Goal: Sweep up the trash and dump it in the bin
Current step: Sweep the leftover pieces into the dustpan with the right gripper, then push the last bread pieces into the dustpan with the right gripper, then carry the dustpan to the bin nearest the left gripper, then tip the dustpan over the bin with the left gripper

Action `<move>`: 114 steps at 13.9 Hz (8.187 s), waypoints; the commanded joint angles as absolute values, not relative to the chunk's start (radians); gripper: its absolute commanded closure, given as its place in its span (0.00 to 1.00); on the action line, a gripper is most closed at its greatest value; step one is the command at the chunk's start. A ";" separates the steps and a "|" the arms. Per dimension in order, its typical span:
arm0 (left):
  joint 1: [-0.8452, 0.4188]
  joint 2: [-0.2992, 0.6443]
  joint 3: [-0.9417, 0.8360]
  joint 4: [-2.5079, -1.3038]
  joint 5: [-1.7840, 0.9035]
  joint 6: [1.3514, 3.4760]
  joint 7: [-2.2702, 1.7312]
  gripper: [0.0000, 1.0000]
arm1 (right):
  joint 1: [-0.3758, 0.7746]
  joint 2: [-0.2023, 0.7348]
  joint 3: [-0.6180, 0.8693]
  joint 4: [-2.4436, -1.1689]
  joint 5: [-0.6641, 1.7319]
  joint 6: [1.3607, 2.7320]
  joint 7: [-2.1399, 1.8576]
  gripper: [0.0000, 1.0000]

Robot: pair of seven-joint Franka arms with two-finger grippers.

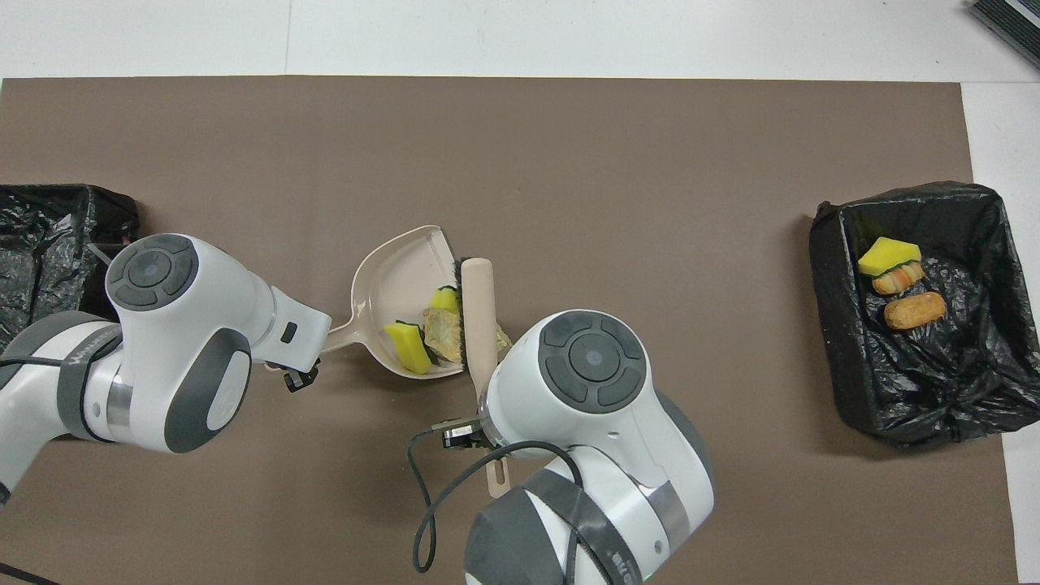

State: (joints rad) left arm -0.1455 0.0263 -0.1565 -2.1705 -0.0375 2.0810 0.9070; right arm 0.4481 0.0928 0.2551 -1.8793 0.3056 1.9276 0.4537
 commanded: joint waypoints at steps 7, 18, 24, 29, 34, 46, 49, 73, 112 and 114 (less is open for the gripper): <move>-0.152 -0.044 -0.158 -2.255 -0.048 2.082 1.140 1.00 | 0.537 0.129 0.270 -1.939 0.293 2.043 0.475 1.00; -0.152 -0.066 -0.158 -2.289 -0.048 2.091 1.123 1.00 | 0.696 0.071 0.270 -2.039 0.313 2.005 0.618 1.00; -0.152 -0.066 -0.158 -2.289 -0.048 2.092 1.120 1.00 | 0.701 0.107 0.270 -2.056 0.393 2.118 0.618 1.00; -0.152 -0.066 -0.158 -2.289 -0.048 2.092 1.120 1.00 | 0.741 0.137 0.270 -2.052 0.440 2.198 0.640 1.00; -0.150 -0.066 -0.158 -2.289 -0.048 2.092 1.120 1.00 | 0.724 0.134 0.267 -2.003 0.453 2.178 0.649 1.00; -0.152 -0.066 -0.158 -2.289 -0.048 2.095 1.120 1.00 | 0.513 0.057 0.259 -2.068 0.218 1.948 0.488 1.00; -0.152 -0.066 -0.158 -2.289 -0.048 2.098 1.120 1.00 | 0.453 0.058 0.259 -2.083 0.172 1.913 0.483 1.00; -0.140 -0.071 -0.156 -2.304 -0.041 2.123 1.209 1.00 | 0.528 0.244 0.267 -1.980 0.328 2.056 0.475 1.00; 0.632 0.035 -0.014 -1.671 0.115 1.773 1.450 1.00 | 0.681 0.126 0.265 -2.140 0.304 1.942 0.810 1.00; 0.626 0.092 0.026 -1.616 0.182 1.830 1.493 1.00 | 0.683 0.147 0.265 -2.135 0.302 1.942 0.810 1.00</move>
